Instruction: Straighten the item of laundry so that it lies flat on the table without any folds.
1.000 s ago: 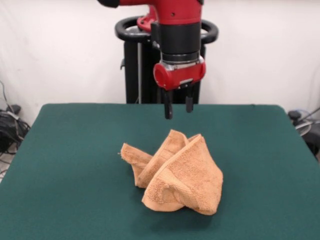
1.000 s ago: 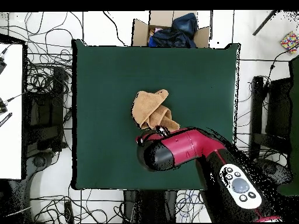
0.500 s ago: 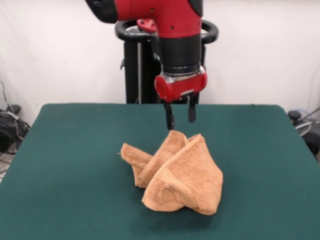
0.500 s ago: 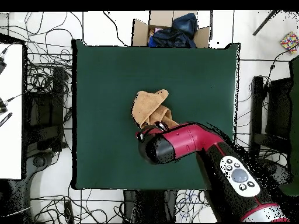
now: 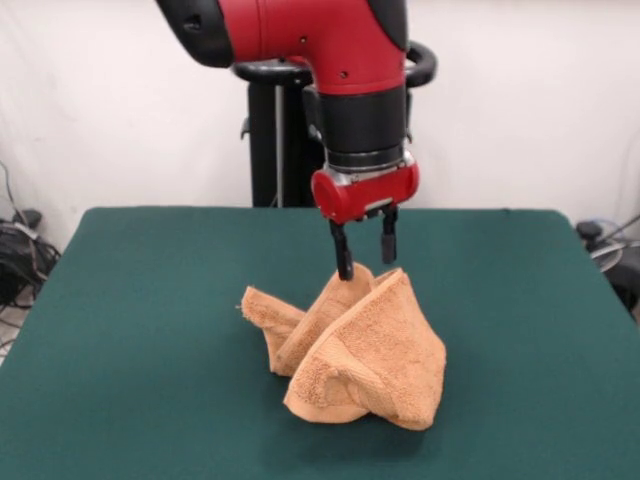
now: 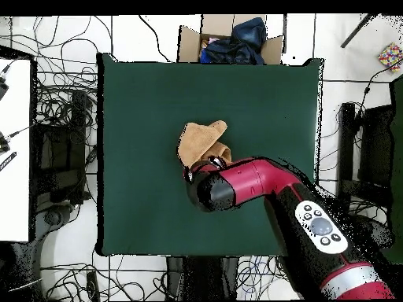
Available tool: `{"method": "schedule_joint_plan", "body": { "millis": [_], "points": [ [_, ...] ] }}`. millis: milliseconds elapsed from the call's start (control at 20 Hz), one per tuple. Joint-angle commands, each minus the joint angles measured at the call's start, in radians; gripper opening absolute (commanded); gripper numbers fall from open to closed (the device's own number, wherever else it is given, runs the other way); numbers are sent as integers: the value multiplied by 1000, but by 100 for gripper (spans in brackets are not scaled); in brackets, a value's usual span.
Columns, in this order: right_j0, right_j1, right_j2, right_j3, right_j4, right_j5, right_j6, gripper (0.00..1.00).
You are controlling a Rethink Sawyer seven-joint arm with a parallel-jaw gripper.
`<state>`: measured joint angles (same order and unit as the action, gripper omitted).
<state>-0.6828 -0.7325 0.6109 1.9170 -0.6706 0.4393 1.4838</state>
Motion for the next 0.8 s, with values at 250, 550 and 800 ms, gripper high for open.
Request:
{"method": "schedule_joint_plan", "body": {
  "millis": [250, 550, 800],
  "points": [
    [45, 21, -18, -70, -47, 96, -51, 100],
    [34, 79, -40, -95, -93, 65, -68, 100],
    [29, 152, -57, -145, -146, 31, -67, 100]
  ]
}}
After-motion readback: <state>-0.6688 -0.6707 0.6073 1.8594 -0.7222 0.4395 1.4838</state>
